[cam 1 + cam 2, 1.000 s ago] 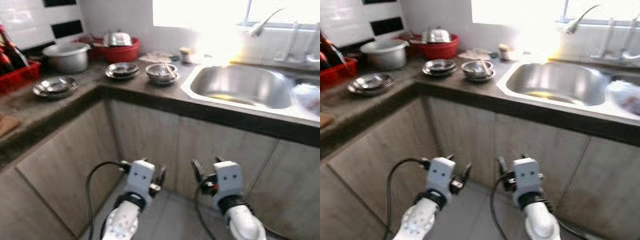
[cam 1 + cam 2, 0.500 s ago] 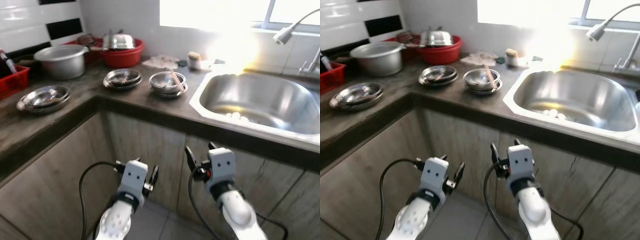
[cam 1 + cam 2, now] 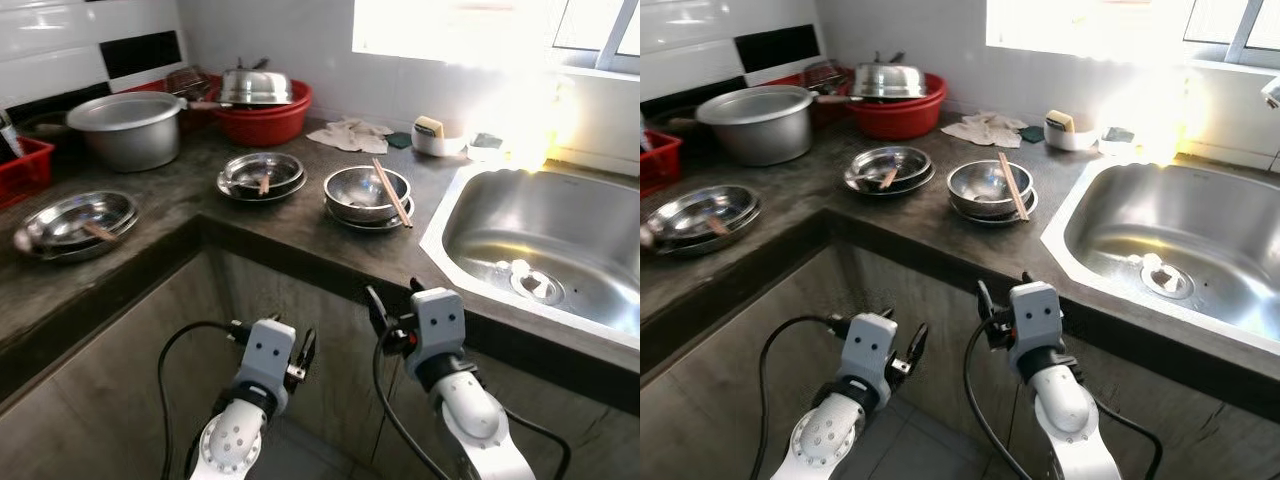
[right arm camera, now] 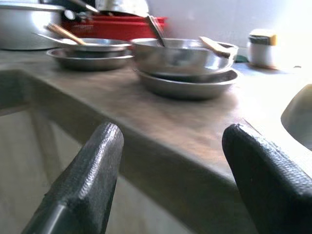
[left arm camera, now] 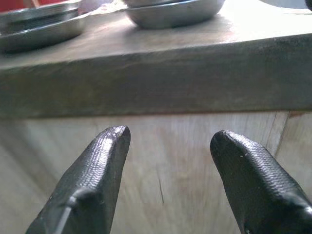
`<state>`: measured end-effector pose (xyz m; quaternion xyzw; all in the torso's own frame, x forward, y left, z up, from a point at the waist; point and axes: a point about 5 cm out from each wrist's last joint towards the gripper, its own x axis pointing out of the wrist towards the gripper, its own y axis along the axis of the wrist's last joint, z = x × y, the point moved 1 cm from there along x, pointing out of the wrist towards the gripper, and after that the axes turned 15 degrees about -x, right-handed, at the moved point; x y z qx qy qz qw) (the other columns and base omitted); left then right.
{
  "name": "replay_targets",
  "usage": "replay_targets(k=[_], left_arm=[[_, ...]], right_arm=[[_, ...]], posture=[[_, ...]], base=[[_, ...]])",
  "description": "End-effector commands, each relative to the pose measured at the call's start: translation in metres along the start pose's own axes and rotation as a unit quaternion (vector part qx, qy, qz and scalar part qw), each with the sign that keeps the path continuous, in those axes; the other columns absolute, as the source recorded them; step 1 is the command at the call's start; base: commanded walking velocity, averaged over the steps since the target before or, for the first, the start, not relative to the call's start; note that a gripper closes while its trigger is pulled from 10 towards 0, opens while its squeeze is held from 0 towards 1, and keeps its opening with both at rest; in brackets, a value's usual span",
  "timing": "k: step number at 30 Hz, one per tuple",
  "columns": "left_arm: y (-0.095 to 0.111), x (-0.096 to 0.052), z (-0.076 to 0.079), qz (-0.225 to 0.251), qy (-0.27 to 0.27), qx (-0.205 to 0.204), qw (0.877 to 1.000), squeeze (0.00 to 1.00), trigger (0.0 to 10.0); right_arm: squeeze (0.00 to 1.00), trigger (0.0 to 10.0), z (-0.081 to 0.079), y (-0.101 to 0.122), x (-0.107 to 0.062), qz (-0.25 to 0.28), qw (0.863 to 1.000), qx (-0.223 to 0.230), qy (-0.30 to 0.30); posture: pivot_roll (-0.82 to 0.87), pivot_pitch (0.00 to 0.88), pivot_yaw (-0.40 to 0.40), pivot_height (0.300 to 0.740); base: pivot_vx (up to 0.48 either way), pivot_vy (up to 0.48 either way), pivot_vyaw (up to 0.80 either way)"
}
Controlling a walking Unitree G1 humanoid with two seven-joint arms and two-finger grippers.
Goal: Kitchen organization
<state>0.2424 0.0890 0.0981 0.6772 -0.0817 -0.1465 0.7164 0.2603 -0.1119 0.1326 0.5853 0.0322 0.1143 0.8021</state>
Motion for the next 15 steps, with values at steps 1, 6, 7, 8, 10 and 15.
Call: replay_targets(k=[1,6,7,8,10,15], left_arm=[[0.0011,-0.0006,0.0032,0.000,-0.005,0.006,1.000,0.00,10.0],[-0.0008,-0.0001,0.0040,-0.004,-0.006,0.000,1.000,0.00,10.0],[-0.0010,-0.0001,0.0041,-0.004,-0.006,-0.004,1.000,0.00,10.0],[-0.0012,-0.0002,0.0033,-0.005,-0.003,-0.004,1.000,0.00,10.0],[-0.0013,-0.0002,0.0025,-0.006,0.000,-0.004,1.000,0.00,10.0],[-0.0016,-0.0003,0.0019,-0.007,0.002,0.001,1.000,0.00,10.0]], right_arm=[[0.00,10.0,0.0023,0.0012,0.0001,0.002,1.000,0.003,-0.004],[0.00,10.0,0.0019,0.0007,0.0016,0.003,1.000,0.001,0.002],[0.00,10.0,0.0017,0.0005,0.0019,0.003,1.000,0.001,0.004],[0.00,10.0,0.0003,0.0006,0.0024,0.003,1.000,0.003,0.010],[0.00,10.0,-0.0007,0.0005,0.0029,0.003,1.000,0.003,0.014],[0.00,10.0,-0.0039,-0.0002,0.0031,0.002,1.000,0.007,0.026]], posture=[[0.12,0.000,-0.023,0.740],[0.12,0.000,-0.022,0.740],[0.12,0.000,-0.026,0.740],[0.12,0.000,-0.026,0.740],[0.12,0.000,-0.026,0.740],[0.12,0.000,-0.027,0.740]], base=[[0.000,-0.469,0.00],[0.000,-0.208,0.00],[0.000,0.000,0.00],[0.000,0.000,0.00],[0.000,0.000,0.00],[0.000,0.000,0.00]])
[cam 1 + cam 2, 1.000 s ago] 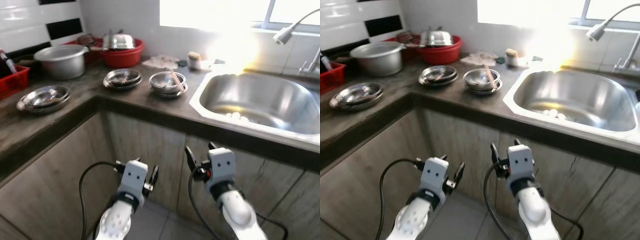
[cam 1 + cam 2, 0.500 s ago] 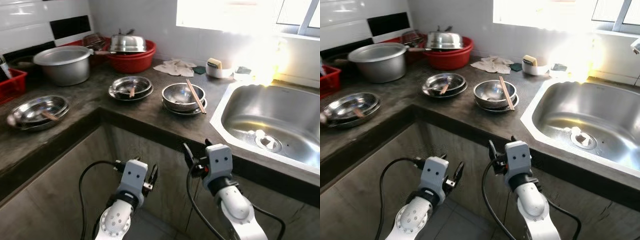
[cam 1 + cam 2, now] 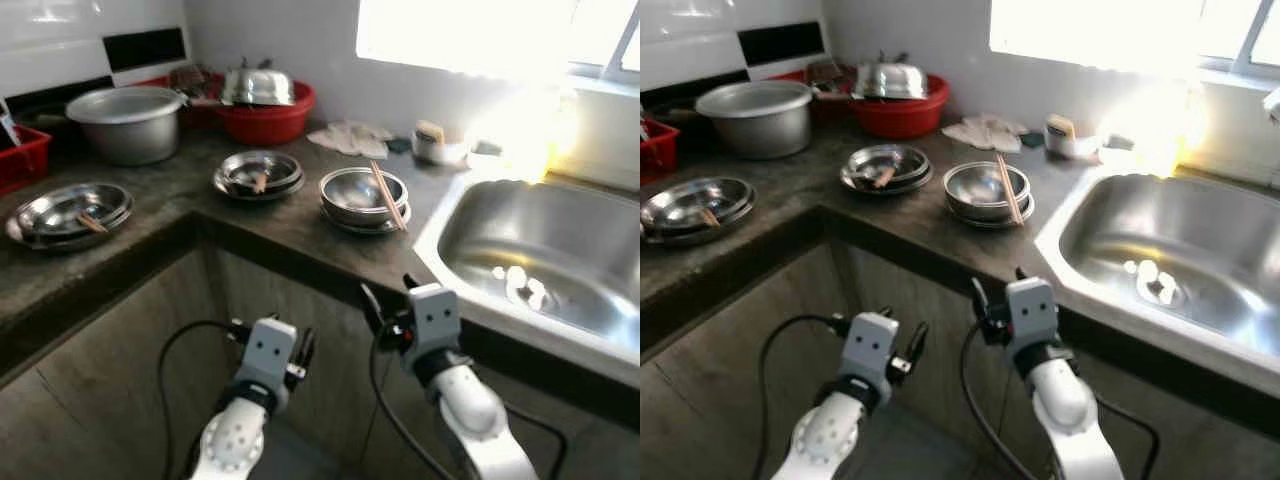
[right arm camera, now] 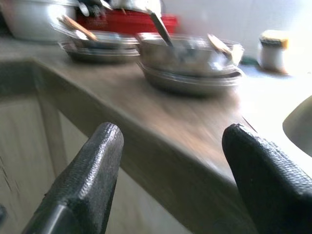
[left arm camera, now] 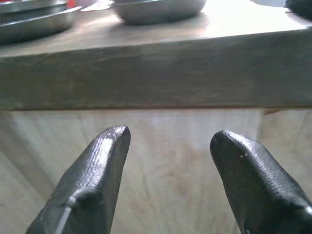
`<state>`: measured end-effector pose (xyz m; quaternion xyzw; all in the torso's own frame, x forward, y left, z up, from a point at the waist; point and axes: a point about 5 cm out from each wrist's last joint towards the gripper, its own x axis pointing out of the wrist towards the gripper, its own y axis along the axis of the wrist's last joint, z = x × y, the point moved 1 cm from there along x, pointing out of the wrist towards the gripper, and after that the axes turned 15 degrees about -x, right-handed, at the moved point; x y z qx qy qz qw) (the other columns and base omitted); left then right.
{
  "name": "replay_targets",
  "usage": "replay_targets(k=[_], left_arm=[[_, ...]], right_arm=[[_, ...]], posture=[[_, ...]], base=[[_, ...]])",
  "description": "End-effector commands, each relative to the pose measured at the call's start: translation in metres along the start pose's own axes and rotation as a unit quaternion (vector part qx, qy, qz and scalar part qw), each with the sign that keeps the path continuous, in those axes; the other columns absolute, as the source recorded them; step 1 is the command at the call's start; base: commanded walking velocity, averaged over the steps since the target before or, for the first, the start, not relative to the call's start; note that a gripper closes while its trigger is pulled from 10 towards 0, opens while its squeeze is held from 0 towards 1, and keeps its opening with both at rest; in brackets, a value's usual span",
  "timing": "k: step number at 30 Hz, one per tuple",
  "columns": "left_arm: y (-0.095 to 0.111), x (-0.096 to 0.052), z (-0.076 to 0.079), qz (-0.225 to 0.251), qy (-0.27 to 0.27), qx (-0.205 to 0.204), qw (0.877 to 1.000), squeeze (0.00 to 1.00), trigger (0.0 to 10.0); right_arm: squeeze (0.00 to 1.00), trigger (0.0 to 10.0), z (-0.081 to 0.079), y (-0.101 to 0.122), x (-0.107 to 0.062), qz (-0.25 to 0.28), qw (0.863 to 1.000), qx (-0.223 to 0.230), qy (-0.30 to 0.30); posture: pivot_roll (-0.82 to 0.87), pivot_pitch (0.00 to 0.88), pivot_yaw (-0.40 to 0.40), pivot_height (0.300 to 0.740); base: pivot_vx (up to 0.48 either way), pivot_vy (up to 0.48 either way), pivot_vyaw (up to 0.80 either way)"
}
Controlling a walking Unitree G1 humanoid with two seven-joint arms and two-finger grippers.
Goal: Kitchen organization
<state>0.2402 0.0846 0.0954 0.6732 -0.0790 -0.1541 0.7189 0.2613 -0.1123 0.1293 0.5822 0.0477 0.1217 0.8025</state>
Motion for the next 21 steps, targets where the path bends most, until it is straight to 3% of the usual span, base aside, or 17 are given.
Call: replay_targets(k=[1,8,21], left_arm=[[0.0011,0.0002,-0.0025,-0.002,0.005,0.009,1.000,0.00,10.0],[-0.0004,-0.0001,-0.0009,-0.007,0.001,0.019,1.000,0.00,10.0],[0.0004,0.0004,-0.0075,-0.012,0.026,0.000,1.000,0.00,10.0]], right_arm=[[0.00,10.0,-0.0036,0.0031,0.0026,0.006,1.000,0.008,0.010],[0.00,10.0,-0.0052,0.0020,0.0033,0.004,1.000,0.007,0.017],[0.00,10.0,-0.0070,0.0083,0.0103,0.022,0.999,0.019,0.041]], posture=[[0.12,0.000,-0.026,0.740],[0.12,0.000,-0.021,0.740],[0.13,0.000,-0.022,0.740]], base=[[0.000,0.000,0.00],[0.000,-0.399,0.00],[0.000,0.000,0.00]])
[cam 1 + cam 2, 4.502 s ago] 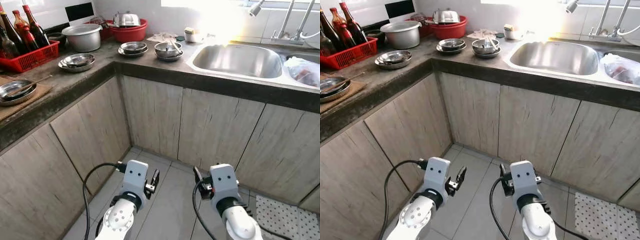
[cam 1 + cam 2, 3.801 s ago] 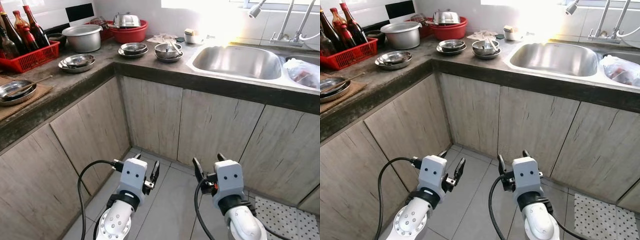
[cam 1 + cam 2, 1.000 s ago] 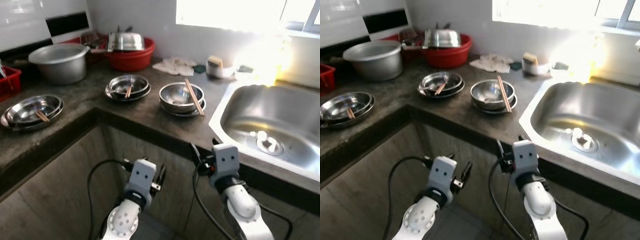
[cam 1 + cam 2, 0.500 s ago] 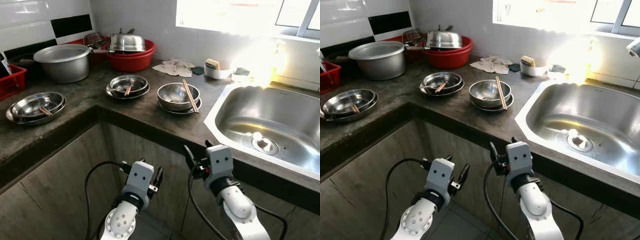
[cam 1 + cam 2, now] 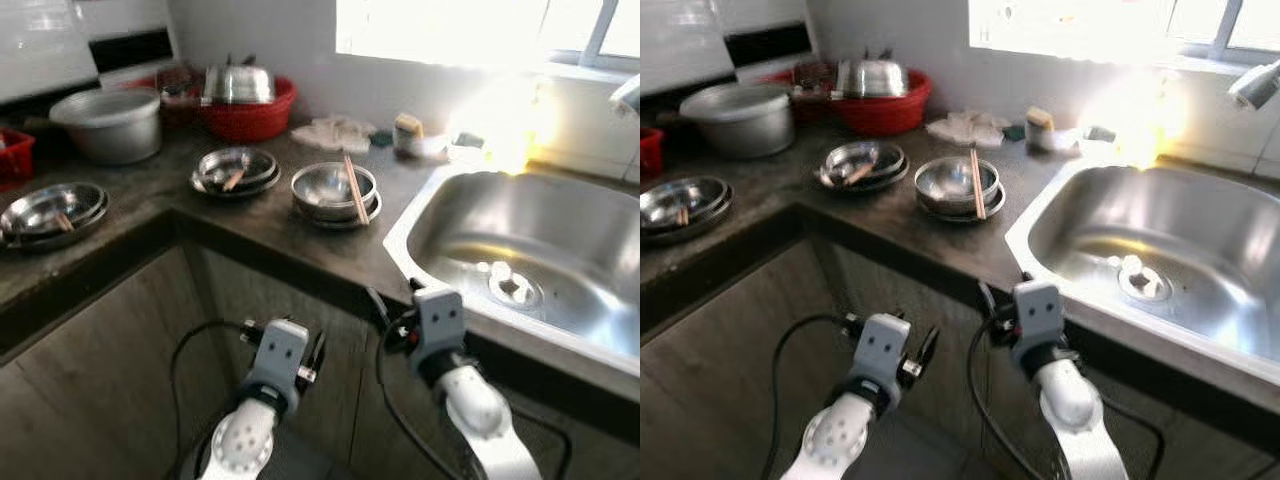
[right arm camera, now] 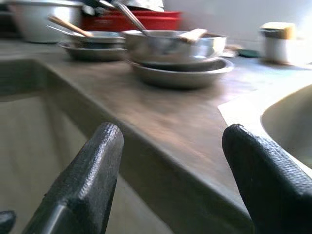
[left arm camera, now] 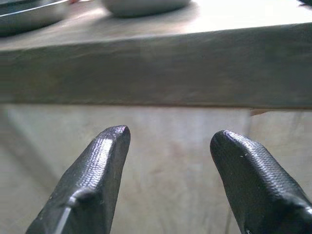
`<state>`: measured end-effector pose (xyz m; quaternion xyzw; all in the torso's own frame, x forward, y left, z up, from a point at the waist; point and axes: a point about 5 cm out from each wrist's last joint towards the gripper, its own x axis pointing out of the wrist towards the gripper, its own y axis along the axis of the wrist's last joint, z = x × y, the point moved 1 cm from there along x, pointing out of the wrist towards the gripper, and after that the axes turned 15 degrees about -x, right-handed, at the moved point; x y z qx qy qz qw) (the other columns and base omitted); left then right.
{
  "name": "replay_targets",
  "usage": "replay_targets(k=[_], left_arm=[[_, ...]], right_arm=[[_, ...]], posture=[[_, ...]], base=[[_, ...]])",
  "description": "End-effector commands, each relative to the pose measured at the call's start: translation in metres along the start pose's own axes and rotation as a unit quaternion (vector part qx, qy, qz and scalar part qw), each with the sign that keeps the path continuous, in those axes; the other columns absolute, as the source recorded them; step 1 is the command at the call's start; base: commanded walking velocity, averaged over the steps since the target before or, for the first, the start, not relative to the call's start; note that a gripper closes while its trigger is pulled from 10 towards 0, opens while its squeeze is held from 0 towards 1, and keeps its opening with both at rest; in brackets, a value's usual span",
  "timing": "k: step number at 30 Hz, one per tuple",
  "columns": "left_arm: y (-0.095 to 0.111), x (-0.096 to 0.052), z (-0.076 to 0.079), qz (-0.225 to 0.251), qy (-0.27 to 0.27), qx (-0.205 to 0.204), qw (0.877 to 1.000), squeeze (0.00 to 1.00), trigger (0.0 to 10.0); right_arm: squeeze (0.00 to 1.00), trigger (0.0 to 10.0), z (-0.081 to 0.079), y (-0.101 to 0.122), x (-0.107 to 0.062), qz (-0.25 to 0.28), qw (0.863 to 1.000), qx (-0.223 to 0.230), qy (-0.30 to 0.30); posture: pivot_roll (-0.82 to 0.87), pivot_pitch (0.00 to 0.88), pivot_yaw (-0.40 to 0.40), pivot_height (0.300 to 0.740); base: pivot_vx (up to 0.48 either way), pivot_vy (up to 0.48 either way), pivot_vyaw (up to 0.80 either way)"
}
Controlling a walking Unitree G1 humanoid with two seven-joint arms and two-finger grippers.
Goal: Kitchen organization
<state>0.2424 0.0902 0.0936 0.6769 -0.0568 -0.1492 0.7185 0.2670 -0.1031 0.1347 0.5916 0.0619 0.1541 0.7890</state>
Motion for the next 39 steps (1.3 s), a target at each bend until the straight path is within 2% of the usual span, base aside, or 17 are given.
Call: replay_targets(k=[1,5,12,15,17,18,19,22,23,24,29,33,39], left_arm=[[0.002,0.000,-0.001,0.000,0.007,0.000,1.000,0.00,10.0],[0.002,0.000,-0.002,-0.003,0.010,-0.002,1.000,0.00,10.0],[0.003,-0.001,-0.002,-0.003,0.010,-0.004,1.000,0.00,10.0],[0.005,-0.002,0.004,0.002,-0.015,-0.006,1.000,0.00,10.0],[0.005,-0.003,0.006,0.004,-0.023,-0.007,1.000,0.00,10.0],[0.007,-0.003,0.010,0.009,-0.041,-0.005,0.999,0.00,10.0],[0.009,-0.004,0.014,0.013,-0.059,0.000,0.998,0.00,10.0],[0.009,-0.005,0.015,0.012,-0.062,0.002,0.998,0.00,10.0],[0.009,-0.005,0.015,0.011,-0.065,-0.001,0.998,0.00,10.0],[0.009,-0.005,0.016,0.011,-0.067,-0.002,0.998,0.00,10.0],[0.017,-0.009,0.031,0.038,-0.133,0.022,0.990,0.00,10.0],[0.020,-0.009,0.036,0.052,-0.142,0.016,0.988,0.00,10.0],[0.018,-0.008,0.035,0.051,-0.140,0.010,0.989,0.00,10.0]], right_arm=[[0.00,10.0,-0.002,0.002,0.003,0.003,1.000,0.004,0.013],[0.00,10.0,0.001,0.006,0.009,0.015,1.000,-0.007,0.015],[0.00,10.0,0.011,0.011,0.018,0.018,1.000,0.010,-0.014],[0.00,10.0,0.024,0.008,0.022,0.006,0.999,-0.012,-0.046],[0.00,10.0,0.025,0.008,0.022,0.007,0.999,-0.013,-0.049],[0.54,10.0,0.027,0.008,0.023,0.004,0.998,-0.015,-0.056],[1.00,10.0,0.030,0.007,0.024,0.002,0.998,-0.019,-0.064],[1.00,10.0,0.031,0.008,0.026,0.001,0.998,-0.020,-0.066],[0.42,10.0,0.031,0.008,0.027,0.000,0.998,-0.022,-0.066],[0.00,10.0,0.031,0.008,0.029,0.000,0.998,-0.024,-0.066],[0.00,10.0,0.031,0.008,0.039,-0.003,0.997,-0.026,-0.073],[0.00,10.0,0.032,0.010,0.051,-0.002,0.997,-0.020,-0.077],[0.00,10.0,0.035,0.010,0.062,-0.006,0.996,-0.018,-0.082]], posture=[[0.13,0.000,-0.019,0.740],[0.13,0.000,-0.021,0.740],[0.13,0.000,-0.023,0.740],[0.13,0.000,-0.021,0.740],[0.13,0.000,-0.022,0.740],[0.13,0.000,-0.023,0.740],[0.13,0.000,-0.022,0.740],[0.13,0.000,-0.021,0.740],[0.13,0.000,-0.019,0.740],[0.13,0.000,-0.019,0.740],[0.14,0.000,-0.021,0.740],[0.14,0.000,-0.022,0.740],[0.14,0.000,-0.028,0.740]], base=[[0.000,0.000,0.00],[0.000,0.000,0.20],[0.000,0.000,0.23],[0.000,0.000,0.00],[0.000,0.000,0.00],[0.000,0.000,0.00],[0.000,0.000,0.00],[0.000,0.000,0.00],[0.000,0.000,0.00],[0.000,0.000,0.00],[0.000,0.000,0.00],[0.000,0.000,0.00],[0.000,0.000,0.00]])
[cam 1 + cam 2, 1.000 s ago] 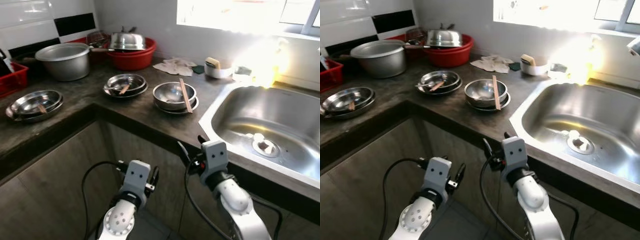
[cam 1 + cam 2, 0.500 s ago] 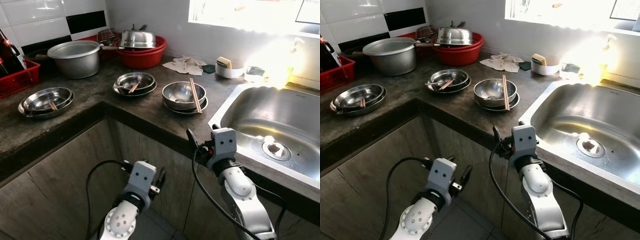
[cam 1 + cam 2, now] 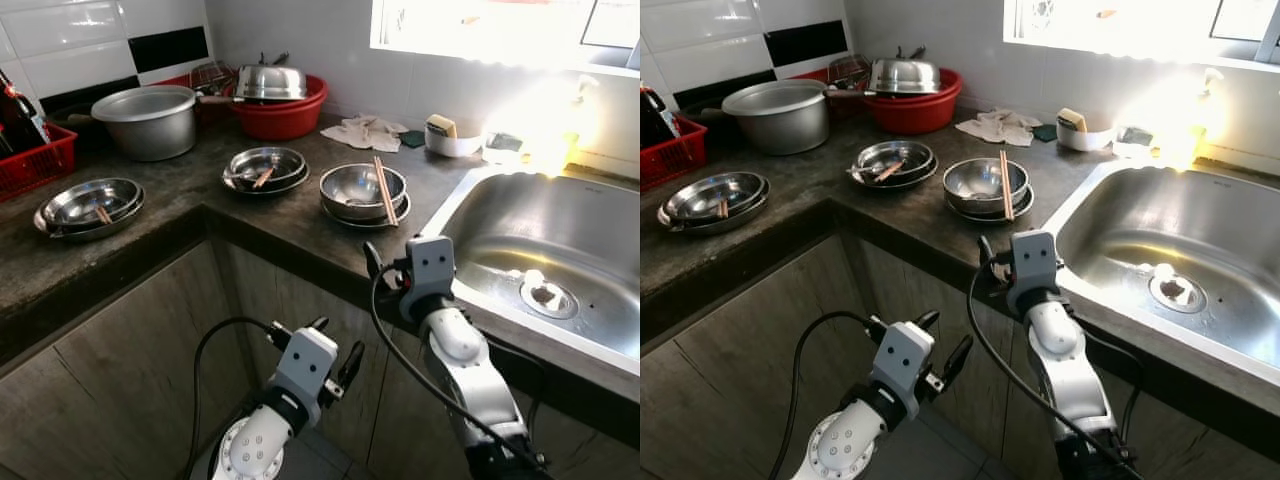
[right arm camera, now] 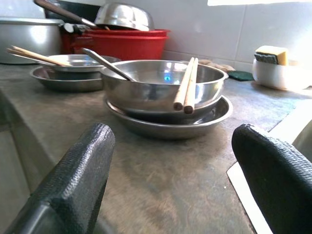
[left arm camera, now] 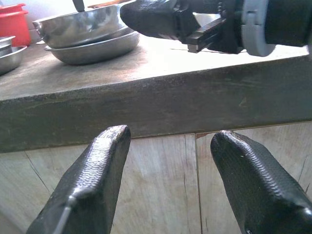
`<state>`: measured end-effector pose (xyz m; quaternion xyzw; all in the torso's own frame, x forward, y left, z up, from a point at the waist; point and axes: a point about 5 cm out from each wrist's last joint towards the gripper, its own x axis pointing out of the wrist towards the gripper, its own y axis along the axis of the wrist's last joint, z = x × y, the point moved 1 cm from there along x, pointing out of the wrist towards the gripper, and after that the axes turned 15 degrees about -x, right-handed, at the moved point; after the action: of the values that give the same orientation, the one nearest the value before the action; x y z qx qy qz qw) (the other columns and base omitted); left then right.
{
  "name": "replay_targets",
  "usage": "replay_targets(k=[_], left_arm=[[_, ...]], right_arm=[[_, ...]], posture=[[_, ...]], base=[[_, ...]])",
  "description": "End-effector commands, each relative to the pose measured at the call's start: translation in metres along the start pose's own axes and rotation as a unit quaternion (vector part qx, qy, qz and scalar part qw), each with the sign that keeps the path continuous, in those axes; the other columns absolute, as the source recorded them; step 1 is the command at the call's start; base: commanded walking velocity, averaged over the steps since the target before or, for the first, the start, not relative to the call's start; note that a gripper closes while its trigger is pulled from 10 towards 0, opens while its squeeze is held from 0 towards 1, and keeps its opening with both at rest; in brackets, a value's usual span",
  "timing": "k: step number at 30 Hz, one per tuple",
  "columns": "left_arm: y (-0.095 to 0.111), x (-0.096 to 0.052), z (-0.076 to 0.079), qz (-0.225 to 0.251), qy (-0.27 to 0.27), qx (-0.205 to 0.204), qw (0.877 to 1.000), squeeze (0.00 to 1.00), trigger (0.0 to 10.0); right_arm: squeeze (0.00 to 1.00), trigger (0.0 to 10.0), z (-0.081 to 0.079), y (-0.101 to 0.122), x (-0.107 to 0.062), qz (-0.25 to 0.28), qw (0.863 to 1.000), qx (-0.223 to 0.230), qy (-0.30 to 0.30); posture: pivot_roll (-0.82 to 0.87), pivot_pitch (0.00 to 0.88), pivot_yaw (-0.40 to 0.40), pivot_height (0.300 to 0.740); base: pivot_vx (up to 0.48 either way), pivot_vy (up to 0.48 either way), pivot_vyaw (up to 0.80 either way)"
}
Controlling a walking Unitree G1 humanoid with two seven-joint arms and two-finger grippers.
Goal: Kitchen organization
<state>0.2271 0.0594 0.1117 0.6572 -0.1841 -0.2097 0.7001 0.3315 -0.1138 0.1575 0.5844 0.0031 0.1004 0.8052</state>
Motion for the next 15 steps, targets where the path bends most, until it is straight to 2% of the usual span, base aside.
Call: replay_targets(k=[1,15], left_arm=[[0.004,0.000,0.000,0.011,-0.003,-0.003,1.000,0.00,10.0],[0.002,-0.001,0.000,0.013,0.000,-0.004,1.000,0.00,10.0]], right_arm=[[0.00,10.0,0.002,0.003,0.005,0.006,1.000,0.004,-0.008],[0.00,10.0,0.008,0.008,0.027,0.014,1.000,0.012,-0.019]], posture=[[0.15,0.000,-0.030,0.740],[0.16,0.000,-0.036,0.740]], base=[[0.000,0.000,0.00],[0.000,0.000,0.00]])
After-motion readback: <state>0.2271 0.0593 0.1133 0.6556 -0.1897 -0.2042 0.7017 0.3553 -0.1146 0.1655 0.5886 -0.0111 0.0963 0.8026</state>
